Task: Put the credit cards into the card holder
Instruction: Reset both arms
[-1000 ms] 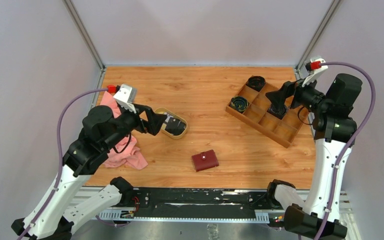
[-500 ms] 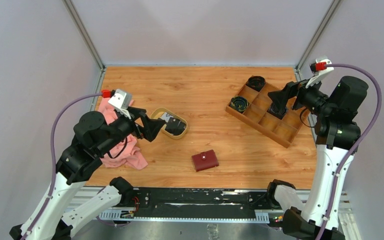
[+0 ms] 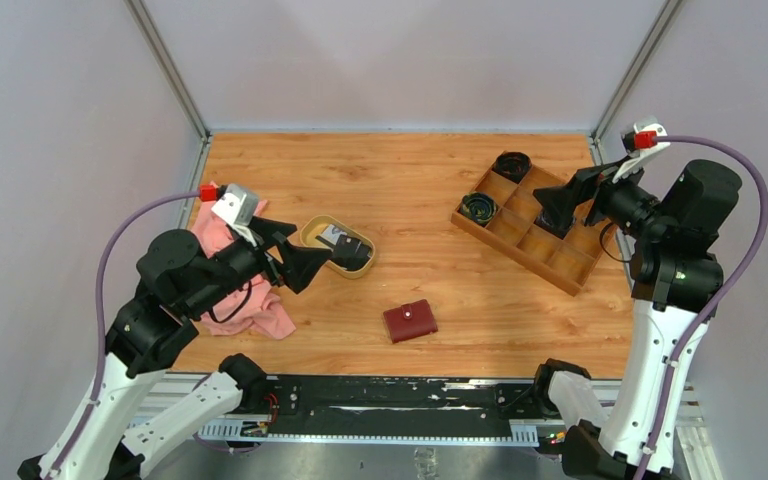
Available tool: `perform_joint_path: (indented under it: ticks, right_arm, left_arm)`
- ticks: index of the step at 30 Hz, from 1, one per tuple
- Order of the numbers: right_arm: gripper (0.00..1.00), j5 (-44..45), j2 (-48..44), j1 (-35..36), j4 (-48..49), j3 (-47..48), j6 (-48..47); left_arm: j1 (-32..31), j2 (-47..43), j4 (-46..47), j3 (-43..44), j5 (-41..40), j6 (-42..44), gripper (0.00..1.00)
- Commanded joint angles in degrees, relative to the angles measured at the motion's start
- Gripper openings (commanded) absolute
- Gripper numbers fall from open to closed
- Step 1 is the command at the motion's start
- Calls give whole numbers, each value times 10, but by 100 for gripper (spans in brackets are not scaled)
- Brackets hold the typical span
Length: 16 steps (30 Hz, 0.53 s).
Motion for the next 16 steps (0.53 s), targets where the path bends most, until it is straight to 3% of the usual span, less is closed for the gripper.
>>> perform_joint_path:
  ticks: [1, 16]
  right_arm:
    - [100, -18, -10, -10, -10, 6, 7]
    - [100, -33, -12, -11, -26, 16, -28]
  left_arm:
    - [4, -8, -1, -4, 15, -10, 100]
    - [4, -16, 5, -10, 10, -7, 100]
